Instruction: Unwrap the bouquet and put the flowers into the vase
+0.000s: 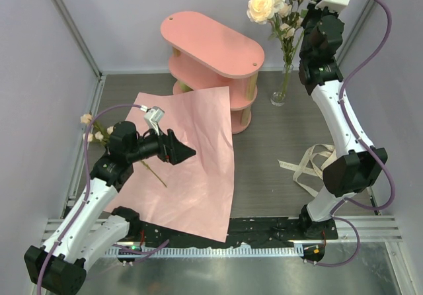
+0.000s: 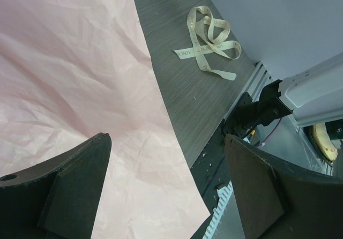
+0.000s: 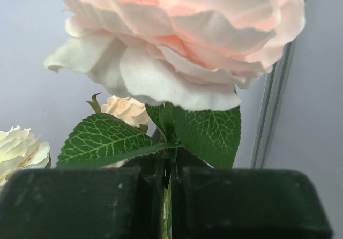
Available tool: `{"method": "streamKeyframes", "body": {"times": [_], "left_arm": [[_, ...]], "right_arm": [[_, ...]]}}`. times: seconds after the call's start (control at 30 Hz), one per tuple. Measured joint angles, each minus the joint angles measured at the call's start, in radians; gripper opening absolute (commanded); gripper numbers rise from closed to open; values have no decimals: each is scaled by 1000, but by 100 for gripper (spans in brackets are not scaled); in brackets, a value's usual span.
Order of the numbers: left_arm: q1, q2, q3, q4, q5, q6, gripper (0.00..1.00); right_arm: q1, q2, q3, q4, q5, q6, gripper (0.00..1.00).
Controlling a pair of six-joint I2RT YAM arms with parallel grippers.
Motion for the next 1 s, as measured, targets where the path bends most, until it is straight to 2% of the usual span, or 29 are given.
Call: {"method": "streamKeyframes", "body": {"times": [1.0], "left_arm": [[0, 0, 0, 0, 0, 0, 91]], "right_arm": [[0, -59, -72, 5, 19, -31, 1]]}}
